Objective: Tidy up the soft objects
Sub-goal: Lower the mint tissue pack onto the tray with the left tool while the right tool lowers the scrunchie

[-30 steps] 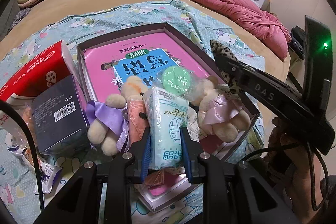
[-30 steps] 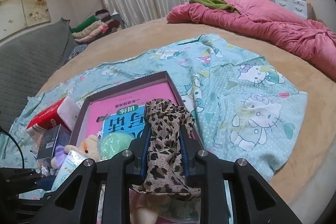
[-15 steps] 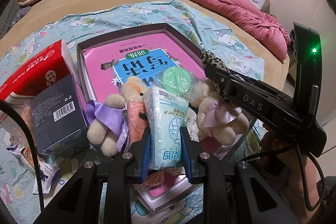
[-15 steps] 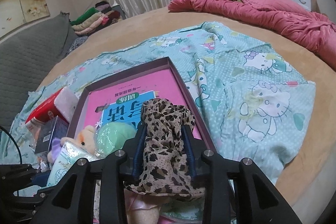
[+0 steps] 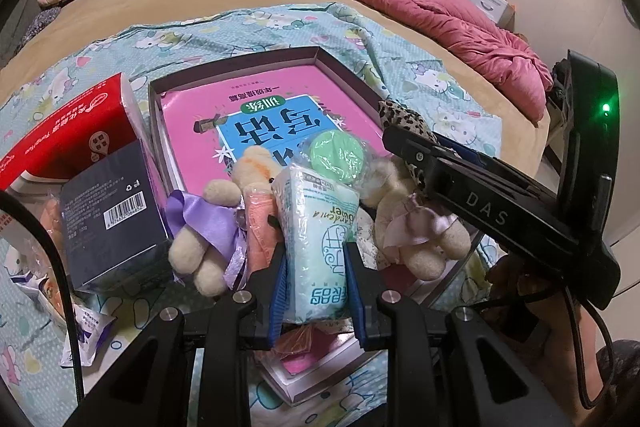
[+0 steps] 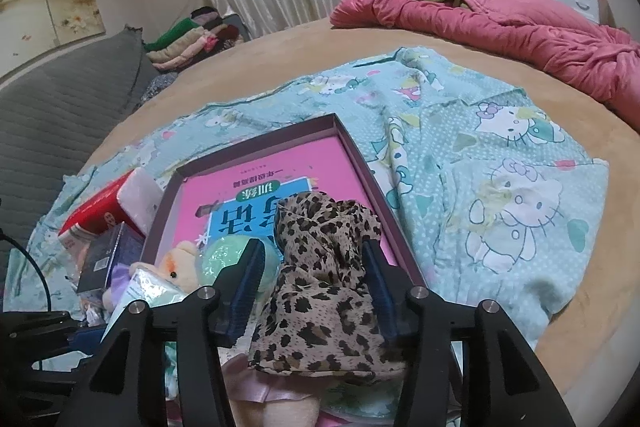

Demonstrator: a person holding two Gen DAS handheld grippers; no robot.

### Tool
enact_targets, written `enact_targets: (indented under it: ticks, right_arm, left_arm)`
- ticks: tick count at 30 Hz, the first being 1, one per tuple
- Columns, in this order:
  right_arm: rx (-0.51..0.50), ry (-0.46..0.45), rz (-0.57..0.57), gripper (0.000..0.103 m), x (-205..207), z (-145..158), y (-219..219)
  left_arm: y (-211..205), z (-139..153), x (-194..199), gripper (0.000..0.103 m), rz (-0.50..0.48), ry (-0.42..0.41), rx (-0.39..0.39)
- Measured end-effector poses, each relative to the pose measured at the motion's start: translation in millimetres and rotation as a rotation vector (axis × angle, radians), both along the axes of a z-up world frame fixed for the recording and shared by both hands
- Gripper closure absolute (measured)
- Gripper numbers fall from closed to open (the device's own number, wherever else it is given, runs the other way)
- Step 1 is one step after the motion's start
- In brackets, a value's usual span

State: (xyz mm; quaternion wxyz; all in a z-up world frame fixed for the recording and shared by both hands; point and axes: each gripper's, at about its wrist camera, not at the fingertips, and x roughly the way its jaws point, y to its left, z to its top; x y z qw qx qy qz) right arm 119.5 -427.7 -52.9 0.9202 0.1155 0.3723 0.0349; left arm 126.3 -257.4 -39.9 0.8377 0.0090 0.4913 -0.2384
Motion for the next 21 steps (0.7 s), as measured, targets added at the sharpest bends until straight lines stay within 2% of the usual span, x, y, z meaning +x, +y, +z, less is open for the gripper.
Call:
enact_targets:
  ticks: [6, 12, 15, 21]
  right_arm:
    - [0.003, -0.018, -0.007, 0.041, -2, 3, -1]
    - [0.006, -0.047, -0.032, 0.039, -6, 10, -5]
    - [0.008, -0.067, -0.049, 0.032, -9, 15, -8]
    - [0.022, -0.084, -0.067, 0.029, -14, 22, -12]
  left_arm:
    - [1, 2, -1, 0.075, 0.005, -0.005, -0.01]
    - [0, 3, 0, 0.075, 0.004, -0.004, -0.013]
    - [0, 4, 0, 0.074, 0.006, -0.003, -0.012]
    - [1, 6, -1, 0.072, 0.013, -0.003, -0.016]
